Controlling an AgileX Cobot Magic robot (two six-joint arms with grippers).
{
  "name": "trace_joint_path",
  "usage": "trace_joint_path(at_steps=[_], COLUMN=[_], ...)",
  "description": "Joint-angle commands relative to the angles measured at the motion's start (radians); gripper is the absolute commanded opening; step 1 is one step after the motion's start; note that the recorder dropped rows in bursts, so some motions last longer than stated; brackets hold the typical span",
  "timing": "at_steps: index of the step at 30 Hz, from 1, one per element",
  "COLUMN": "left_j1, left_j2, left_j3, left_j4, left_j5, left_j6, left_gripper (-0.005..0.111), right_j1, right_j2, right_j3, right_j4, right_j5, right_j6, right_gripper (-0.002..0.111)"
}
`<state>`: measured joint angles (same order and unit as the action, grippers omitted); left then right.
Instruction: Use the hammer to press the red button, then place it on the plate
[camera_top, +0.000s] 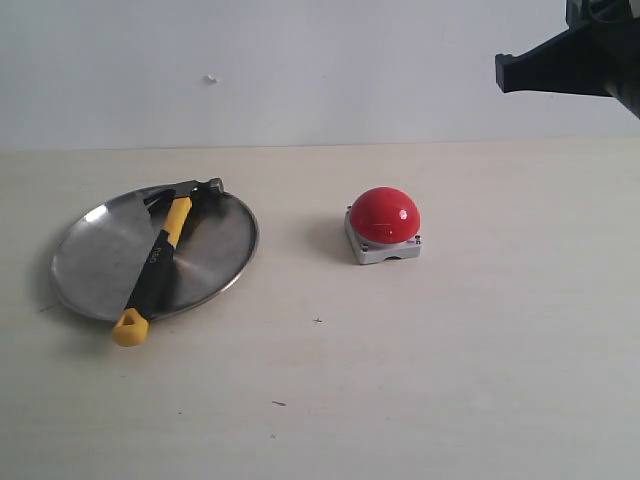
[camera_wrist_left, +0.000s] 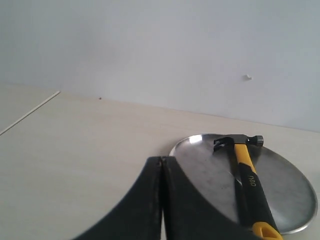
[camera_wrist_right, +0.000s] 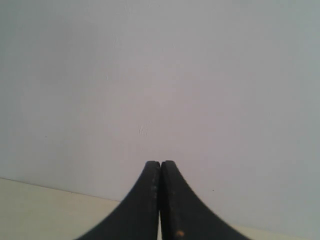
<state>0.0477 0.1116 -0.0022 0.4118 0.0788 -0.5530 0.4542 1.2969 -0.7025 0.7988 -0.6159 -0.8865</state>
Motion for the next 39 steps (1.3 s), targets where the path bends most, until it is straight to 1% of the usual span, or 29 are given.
trace_joint_path(at_steps=[1, 5, 6, 7, 10, 12, 17, 23, 25, 39], left_j1=[0.002, 0.002, 0.002, 0.002, 0.002, 0.002, 0.002, 0.004, 0.004, 0.011], left_j2=[-0.007, -0.007, -0.007, -0.007, -0.007, -0.007, -0.007, -0.109, -0.112, -0.112], left_j3=[0.002, 0.002, 0.002, 0.002, 0.002, 0.002, 0.002, 0.002, 0.002, 0.002], left_j4=[-0.009, -0.011, -0.074, -0.16, -0.352, -0.34, -0.339, -0.339, -0.339, -0.336], left_j5=[0.008, 0.019, 0.025, 0.025, 0.043, 0.061, 0.102, 0.205, 0.232, 0.236], left_j6=[-0.006, -0.006, 0.032, 0.119, 0.343, 0.368, 0.367, 0.424, 0.426, 0.447], left_gripper=[0.0, 0.0, 0.0, 0.0, 0.0, 0.0, 0.0, 0.0, 0.0, 0.0], right_j1=[-0.001, -0.001, -0.001, -0.001, -0.001, -0.001, -0.001, -0.001, -0.001, -0.001], right_j2=[-0.004, -0.004, -0.004, -0.004, -0.004, -0.004, -0.004, -0.004, -0.004, -0.004], right_j3=[-0.002, -0.002, -0.002, -0.002, -0.002, -0.002, -0.002, -0.002, -0.002, -0.002], right_j4=[-0.002, -0.002, -0.002, -0.002, -0.002, -0.002, 0.007, 0.011, 0.011, 0.014], right_j5=[-0.013, -0.013, -0.013, -0.013, -0.013, -0.013, -0.013, -0.013, -0.013, -0.013], right_j6=[0.0, 0.0, 0.0, 0.0, 0.0, 0.0, 0.0, 0.0, 0.0, 0.0], right_gripper=[0.0, 0.0, 0.0, 0.0, 0.0, 0.0, 0.0, 0.0, 0.0, 0.0])
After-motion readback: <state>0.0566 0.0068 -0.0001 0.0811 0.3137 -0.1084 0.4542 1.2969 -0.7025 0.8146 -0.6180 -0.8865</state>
